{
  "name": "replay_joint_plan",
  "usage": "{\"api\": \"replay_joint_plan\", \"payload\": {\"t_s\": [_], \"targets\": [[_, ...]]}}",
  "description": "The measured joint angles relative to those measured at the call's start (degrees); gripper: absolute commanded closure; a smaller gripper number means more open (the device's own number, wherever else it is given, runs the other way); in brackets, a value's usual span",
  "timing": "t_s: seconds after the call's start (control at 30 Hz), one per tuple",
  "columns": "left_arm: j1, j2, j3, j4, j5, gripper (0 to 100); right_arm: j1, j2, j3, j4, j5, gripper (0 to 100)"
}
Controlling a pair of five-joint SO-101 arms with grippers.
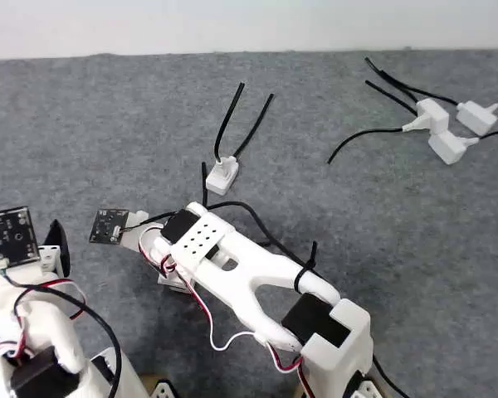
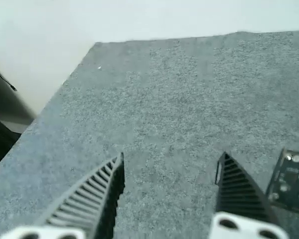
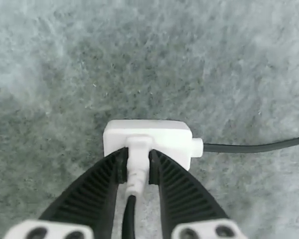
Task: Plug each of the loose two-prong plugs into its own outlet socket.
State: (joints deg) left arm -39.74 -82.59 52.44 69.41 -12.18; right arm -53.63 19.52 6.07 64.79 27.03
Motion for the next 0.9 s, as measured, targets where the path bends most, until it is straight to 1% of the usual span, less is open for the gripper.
{"api": "replay_joint_plan", "payload": {"t_s": [0.07,0.13,0.27,0.4,0.5,0.6,0.73,0.8,0.9], "targets": [[0.1,-0.2,0.0,0.0,0.0,71,0.7,0.5,-2.5,3.0,-1.4,79.9],[0.0,-0.3,0.0,0.0,-0.7,71,1.6,1.9,-5.9,7.3,-2.7,77.2],[0.4,-0.3,0.0,0.0,-1.7,71,4.7,1.8,-13.6,16.6,-4.4,77.2],[3.4,-0.3,0.0,0.0,-1.8,71,7.2,-2.5,-20.4,23.6,-4.7,77.2],[8.0,-0.3,0.0,0.0,-1.9,71,9.2,-7.1,-22.5,28.0,-5.0,77.2],[14.2,-0.3,0.2,0.0,-1.9,71,11.7,-12.9,-22.9,30.5,-6.8,77.2],[22.3,-0.3,3.8,-0.8,-2.1,71,15.1,-22.0,-22.9,33.5,-7.8,77.2],[24.1,-0.3,6.9,-3.3,-2.1,71,17.1,-26.6,-22.9,35.1,-8.2,77.2],[24.8,-0.3,13.0,-8.4,-2.1,71,20.7,-34.2,-22.9,35.7,-8.3,77.2]]}}
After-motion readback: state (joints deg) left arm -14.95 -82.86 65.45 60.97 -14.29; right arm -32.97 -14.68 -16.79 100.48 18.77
